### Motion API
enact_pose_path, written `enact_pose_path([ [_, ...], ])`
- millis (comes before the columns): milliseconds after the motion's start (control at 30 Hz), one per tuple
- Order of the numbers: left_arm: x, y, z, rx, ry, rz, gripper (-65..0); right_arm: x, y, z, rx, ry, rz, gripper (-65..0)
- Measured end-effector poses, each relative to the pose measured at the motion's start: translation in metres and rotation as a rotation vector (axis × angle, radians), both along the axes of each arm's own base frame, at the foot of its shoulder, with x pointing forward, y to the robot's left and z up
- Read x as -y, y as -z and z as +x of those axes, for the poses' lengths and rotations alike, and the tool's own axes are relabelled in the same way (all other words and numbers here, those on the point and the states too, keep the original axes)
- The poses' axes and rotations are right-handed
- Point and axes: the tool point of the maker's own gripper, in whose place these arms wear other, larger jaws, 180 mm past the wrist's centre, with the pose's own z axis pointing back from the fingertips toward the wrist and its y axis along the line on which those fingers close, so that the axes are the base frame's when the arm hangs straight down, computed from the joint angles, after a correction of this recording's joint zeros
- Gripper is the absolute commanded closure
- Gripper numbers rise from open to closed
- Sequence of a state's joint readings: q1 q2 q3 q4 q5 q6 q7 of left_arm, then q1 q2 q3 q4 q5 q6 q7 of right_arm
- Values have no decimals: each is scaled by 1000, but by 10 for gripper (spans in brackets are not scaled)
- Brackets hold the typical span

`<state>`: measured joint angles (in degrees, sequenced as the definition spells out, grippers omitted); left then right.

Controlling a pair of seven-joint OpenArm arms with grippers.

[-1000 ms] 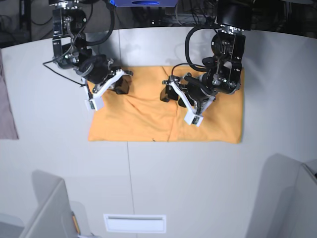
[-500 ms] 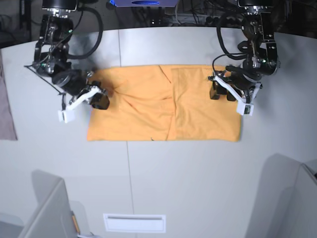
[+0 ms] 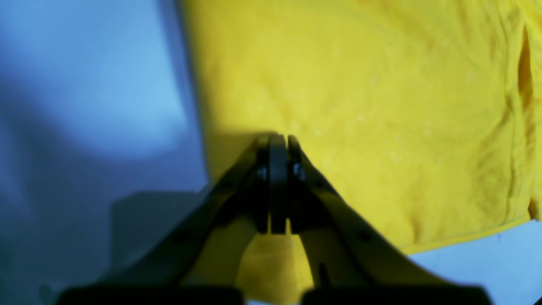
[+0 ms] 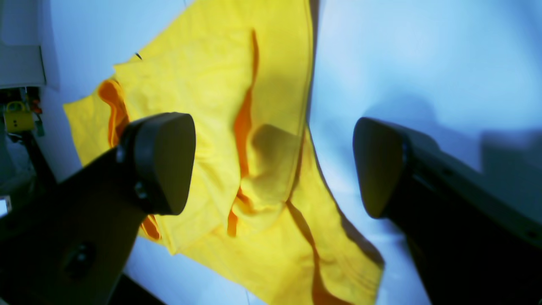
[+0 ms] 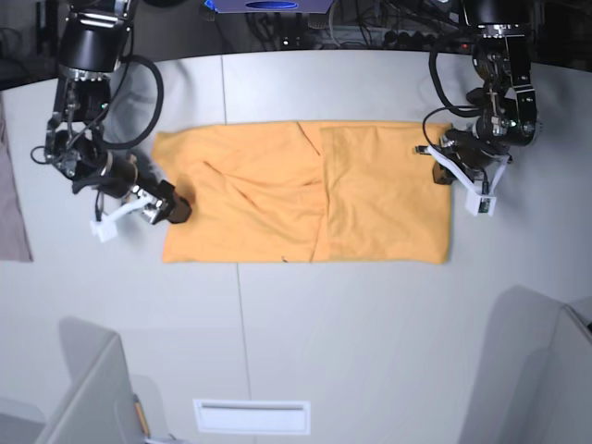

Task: Fold the T-shirt properly
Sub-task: 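Release the strip and raise both grippers off the folded shirt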

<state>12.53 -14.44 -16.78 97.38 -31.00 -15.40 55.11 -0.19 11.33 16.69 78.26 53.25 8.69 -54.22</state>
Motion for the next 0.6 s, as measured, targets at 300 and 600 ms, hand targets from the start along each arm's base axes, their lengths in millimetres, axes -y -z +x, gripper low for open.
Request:
enact_pose_path([
  [300, -94, -42, -2, 112, -215, 102, 0, -19, 5, -8, -51, -81, 33, -530],
  [600, -149, -48, -28, 106, -281, 165, 0, -63, 12, -13, -47, -170, 104, -527],
])
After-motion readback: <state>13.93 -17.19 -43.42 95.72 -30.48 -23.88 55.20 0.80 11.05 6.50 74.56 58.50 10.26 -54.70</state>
